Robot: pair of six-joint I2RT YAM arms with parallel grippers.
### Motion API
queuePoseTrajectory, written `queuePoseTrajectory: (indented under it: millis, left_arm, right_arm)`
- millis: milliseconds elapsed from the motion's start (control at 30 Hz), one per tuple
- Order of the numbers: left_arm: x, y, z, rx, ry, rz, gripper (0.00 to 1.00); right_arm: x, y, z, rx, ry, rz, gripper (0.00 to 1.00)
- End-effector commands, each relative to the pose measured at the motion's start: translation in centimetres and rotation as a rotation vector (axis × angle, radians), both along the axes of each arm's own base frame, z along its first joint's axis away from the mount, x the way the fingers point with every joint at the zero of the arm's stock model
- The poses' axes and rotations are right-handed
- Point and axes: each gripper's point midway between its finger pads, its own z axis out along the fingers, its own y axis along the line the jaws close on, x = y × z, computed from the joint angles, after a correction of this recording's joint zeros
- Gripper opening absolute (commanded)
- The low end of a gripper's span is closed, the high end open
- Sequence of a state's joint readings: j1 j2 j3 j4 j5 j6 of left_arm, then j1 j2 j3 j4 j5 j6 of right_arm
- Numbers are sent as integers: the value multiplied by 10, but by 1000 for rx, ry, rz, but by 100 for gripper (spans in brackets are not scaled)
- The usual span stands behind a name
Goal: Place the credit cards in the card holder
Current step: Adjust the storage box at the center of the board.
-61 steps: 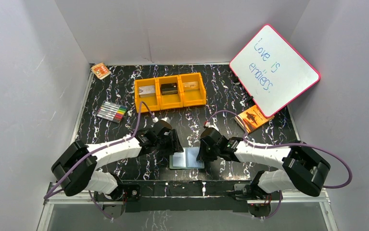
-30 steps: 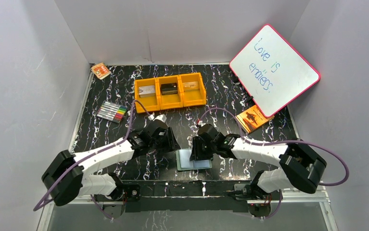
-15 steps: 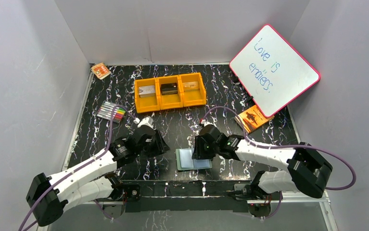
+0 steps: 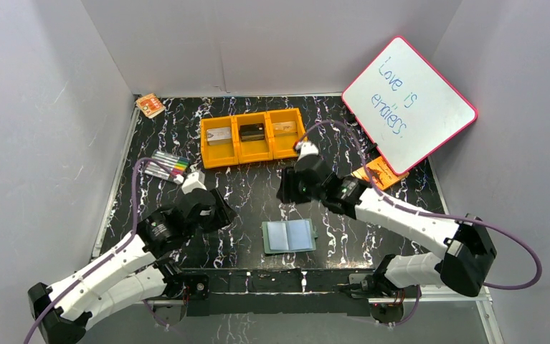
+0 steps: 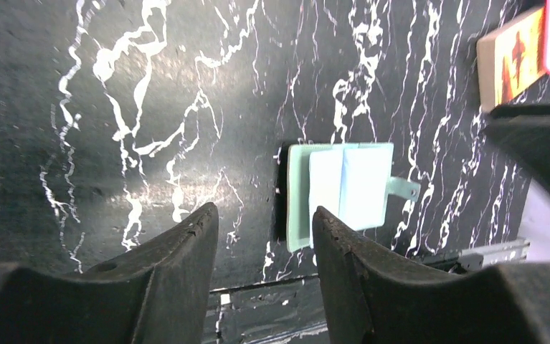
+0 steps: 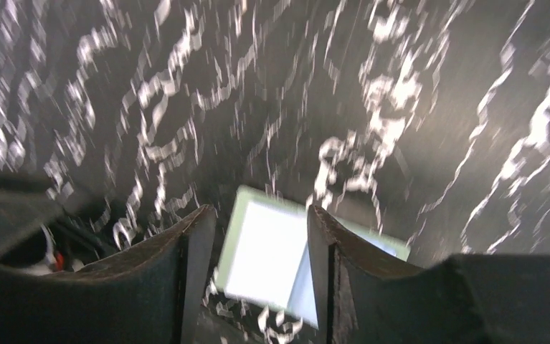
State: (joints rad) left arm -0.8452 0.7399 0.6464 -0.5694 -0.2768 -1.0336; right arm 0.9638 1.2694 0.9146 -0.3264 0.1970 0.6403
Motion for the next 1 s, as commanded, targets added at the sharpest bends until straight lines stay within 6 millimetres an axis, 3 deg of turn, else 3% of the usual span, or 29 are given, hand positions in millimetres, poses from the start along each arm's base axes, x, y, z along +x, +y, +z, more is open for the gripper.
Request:
queuePoseTrajectory:
  millis: [0, 133, 233, 333, 433, 633, 800, 967]
  left_arm:
    - [14, 30, 24, 107, -85, 102, 51]
    - [31, 34, 33, 205, -89, 108, 54]
    - [46, 36, 36, 216, -41, 123, 55]
    - [54, 38, 37, 187, -7, 143, 56]
    - [48, 42, 37, 173, 3, 149, 57]
    - [21, 61, 32, 163, 19, 165, 59]
    - [6, 78, 33, 175, 8, 192, 60]
    - [3, 80, 33, 179, 1, 186, 61]
  right_arm:
    - [67, -4, 67, 89, -160, -86, 61]
    - [108, -4, 78, 165, -154, -114, 63]
    - [131, 6, 79, 232, -140, -112, 63]
    - [154, 21, 65, 197, -120, -121, 64]
    - [181, 28, 44, 116, -119, -150, 67]
    - [230, 37, 23, -79, -229, -162, 76]
    - [254, 40, 0, -189, -244, -158, 77]
    - [272, 47, -22, -279, -213, -141, 76]
